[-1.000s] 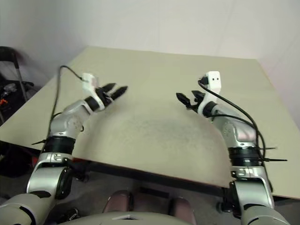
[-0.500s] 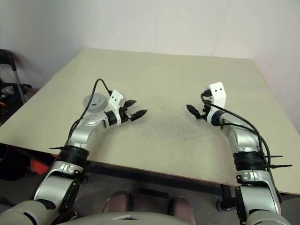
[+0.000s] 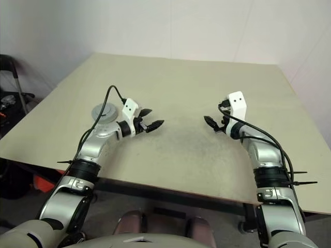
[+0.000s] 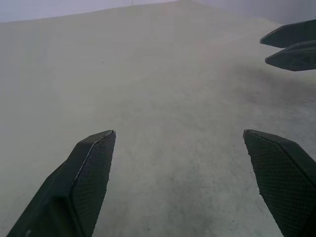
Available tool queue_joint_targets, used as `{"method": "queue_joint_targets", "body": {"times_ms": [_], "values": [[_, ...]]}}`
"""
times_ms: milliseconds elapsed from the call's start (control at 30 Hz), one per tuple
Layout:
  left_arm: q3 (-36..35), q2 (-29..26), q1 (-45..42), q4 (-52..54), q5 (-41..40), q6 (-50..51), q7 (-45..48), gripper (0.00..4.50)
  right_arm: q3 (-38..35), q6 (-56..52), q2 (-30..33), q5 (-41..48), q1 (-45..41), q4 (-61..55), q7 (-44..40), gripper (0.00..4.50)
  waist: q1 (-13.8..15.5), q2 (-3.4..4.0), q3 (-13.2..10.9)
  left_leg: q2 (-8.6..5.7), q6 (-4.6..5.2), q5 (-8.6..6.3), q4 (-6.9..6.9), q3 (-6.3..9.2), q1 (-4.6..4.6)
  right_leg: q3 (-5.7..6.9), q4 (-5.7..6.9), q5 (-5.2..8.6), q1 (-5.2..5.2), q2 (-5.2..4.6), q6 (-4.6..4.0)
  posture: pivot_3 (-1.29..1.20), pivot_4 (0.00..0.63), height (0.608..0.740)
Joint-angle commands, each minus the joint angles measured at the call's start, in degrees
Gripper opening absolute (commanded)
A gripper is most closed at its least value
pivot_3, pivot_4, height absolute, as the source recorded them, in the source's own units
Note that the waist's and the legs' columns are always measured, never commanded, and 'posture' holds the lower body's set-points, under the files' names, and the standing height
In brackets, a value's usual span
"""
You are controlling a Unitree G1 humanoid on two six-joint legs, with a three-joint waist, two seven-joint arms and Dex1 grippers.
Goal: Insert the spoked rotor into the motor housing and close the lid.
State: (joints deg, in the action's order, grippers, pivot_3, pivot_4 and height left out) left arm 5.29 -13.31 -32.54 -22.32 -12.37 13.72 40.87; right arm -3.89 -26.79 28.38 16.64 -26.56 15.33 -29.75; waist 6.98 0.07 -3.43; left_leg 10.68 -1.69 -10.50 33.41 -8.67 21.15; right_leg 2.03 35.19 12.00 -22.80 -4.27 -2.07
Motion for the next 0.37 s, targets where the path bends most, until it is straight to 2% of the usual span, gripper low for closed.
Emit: {"method": "queue_joint_targets", "body": {"times_ms": [33,367], "values": [[-0.84,-0.21,-0.05,3.35,-0.3,0.29,-0.44,4.37,-1.72,1.38,-0.39,-0.22,-1.89,-0.11,0.46,4.5,0.01,0.0,0.0,0.0,0.0,0.0,0.0,0.0,0.0,0.0,0.0,0.0,0.0,0.0,0.0,0.0,0.0,0.74],[-1.19,-0.29,0.07,4.48,-0.01,1.29,-1.4,4.37,-1.76,2.19,-1.81,-0.97,-3.29,1.37,0.63,4.5,0.01,0.0,0.0,0.0,0.01,0.0,0.0,0.0,0.01,0.0,0.0,0.0,0.0,0.0,-0.01,0.0,0.0,0.74]]}}
